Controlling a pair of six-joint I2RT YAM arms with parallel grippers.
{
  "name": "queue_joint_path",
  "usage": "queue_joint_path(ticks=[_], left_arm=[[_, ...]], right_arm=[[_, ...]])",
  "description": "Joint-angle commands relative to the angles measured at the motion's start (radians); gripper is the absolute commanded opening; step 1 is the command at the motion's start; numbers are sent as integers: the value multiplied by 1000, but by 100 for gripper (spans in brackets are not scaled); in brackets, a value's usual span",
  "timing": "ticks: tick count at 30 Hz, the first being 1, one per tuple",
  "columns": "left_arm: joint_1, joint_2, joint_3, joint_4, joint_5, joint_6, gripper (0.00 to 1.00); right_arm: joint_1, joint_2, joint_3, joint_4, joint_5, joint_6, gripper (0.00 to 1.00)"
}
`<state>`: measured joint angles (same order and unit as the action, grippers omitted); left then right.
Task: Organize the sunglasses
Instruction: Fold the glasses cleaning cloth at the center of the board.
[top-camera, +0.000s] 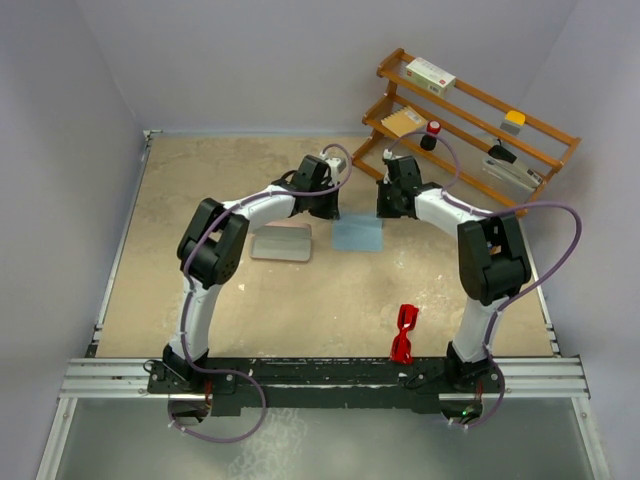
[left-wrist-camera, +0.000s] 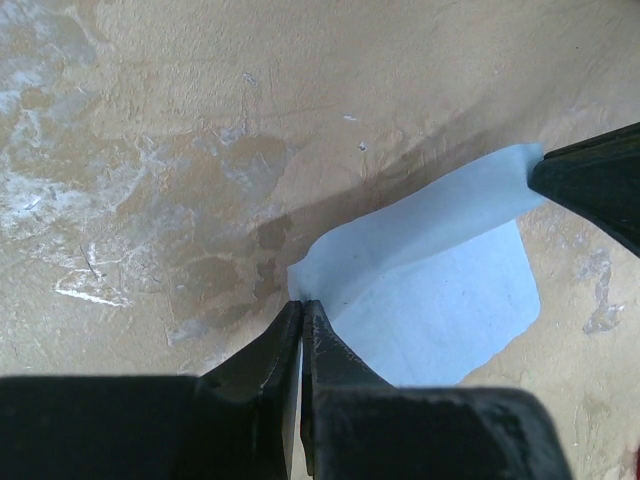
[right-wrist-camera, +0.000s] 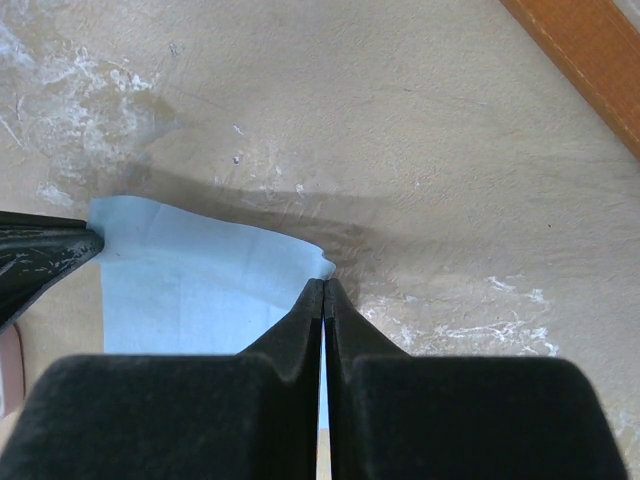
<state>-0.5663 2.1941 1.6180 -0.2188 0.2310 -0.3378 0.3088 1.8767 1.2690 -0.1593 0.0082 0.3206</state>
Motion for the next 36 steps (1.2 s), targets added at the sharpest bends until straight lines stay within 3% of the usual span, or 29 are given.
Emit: queue_joint_path(ticks=[1,36], left_arm=[[-3,-82,-6,17,11,15,0],[-10,-101,-30,-60,75,76,0]], right_arm=[[6,-48,-14,23,-2,-15,0],[27,-97,-93,37,-30,-26,0]])
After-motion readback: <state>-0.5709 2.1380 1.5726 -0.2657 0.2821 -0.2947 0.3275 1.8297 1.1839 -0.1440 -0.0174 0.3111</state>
